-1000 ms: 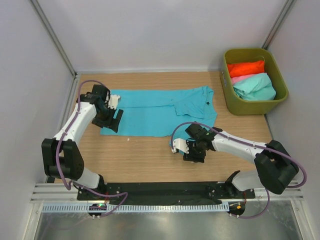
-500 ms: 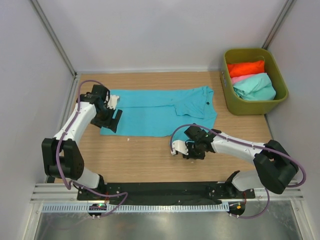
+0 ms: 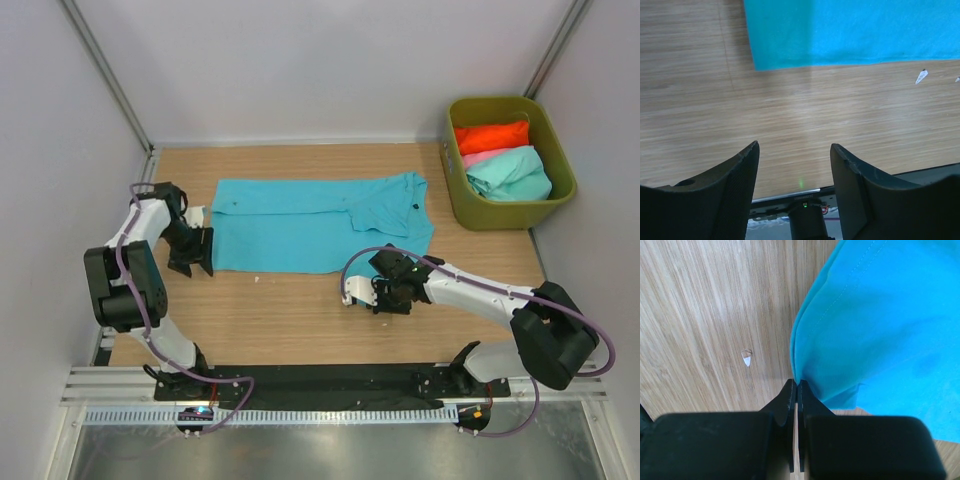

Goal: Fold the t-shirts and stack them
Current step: Fold the tshirt

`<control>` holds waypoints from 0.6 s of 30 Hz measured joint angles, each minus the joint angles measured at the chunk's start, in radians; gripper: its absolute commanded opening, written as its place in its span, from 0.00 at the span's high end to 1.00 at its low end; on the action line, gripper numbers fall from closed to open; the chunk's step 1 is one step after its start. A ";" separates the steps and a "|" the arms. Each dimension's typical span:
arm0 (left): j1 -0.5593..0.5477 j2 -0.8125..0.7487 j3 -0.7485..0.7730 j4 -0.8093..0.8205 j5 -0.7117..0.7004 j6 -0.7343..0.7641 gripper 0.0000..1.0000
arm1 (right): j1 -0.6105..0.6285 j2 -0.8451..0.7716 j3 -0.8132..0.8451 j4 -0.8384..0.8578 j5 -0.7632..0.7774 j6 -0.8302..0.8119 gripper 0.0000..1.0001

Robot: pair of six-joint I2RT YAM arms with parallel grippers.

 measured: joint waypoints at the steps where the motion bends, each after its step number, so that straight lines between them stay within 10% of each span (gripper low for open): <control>1: 0.000 0.019 0.006 -0.005 0.009 -0.001 0.41 | 0.000 0.000 0.000 0.000 0.001 0.000 0.99; 18: 0.023 0.187 0.084 0.036 0.032 -0.004 0.50 | -0.004 0.002 0.013 -0.008 0.007 0.000 0.99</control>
